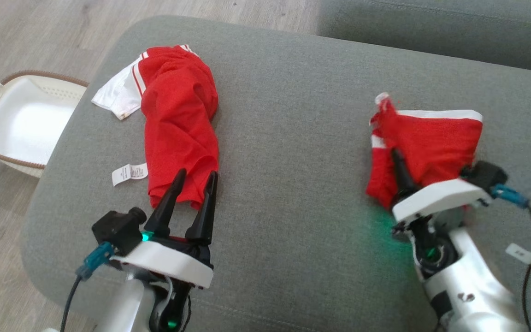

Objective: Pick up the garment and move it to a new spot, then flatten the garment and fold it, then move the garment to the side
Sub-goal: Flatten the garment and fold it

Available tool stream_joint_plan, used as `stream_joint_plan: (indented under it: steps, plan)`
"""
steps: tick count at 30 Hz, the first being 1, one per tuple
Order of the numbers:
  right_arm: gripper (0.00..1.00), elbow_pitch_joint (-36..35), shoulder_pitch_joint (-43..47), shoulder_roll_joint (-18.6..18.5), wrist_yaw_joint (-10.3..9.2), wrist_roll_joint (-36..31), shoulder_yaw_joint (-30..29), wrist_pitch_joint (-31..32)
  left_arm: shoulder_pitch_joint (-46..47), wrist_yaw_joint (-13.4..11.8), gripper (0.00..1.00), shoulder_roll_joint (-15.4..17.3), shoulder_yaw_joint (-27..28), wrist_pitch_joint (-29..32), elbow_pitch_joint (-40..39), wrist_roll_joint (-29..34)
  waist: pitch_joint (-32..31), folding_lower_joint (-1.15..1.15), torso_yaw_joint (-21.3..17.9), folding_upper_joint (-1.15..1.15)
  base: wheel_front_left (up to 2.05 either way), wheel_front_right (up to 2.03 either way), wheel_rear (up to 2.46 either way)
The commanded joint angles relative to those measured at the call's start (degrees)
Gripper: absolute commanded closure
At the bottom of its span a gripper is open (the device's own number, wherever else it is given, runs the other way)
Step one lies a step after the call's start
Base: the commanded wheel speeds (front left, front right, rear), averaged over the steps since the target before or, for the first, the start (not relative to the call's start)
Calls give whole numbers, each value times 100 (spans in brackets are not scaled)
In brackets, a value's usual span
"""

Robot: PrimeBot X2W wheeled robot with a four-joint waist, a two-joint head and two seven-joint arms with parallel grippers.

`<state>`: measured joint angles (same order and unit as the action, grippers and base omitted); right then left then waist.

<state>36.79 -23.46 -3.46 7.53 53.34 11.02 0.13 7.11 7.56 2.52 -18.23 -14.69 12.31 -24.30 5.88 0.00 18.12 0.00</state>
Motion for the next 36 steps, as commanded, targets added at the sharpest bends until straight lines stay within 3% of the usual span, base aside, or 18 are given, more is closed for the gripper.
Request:
stream_joint_plan:
  steps: [1,15,22,31,36]
  plan:
    - [0,-87,-59,57,-4,-13,297,28,126,-8,0,36,186,-30,-178,-9,-2,0,0,0,0,0,0]
    - [0,602,-88,58,-4,238,1658,260,85,-8,0,36,230,-30,-162,-37,-86,0,-136,0,0,0,0]
    - [0,516,-376,36,-4,89,1641,-339,37,-8,0,36,329,-31,-189,-15,-153,0,-419,0,0,0,0]
    - [0,426,-562,-647,-4,-1519,1253,-1282,25,-8,0,36,497,-31,-368,23,-215,0,-973,0,0,0,0]
    - [0,148,-322,-711,-4,-2727,579,-1477,48,-8,0,36,612,-31,-518,41,-204,0,-1293,0,0,0,0]
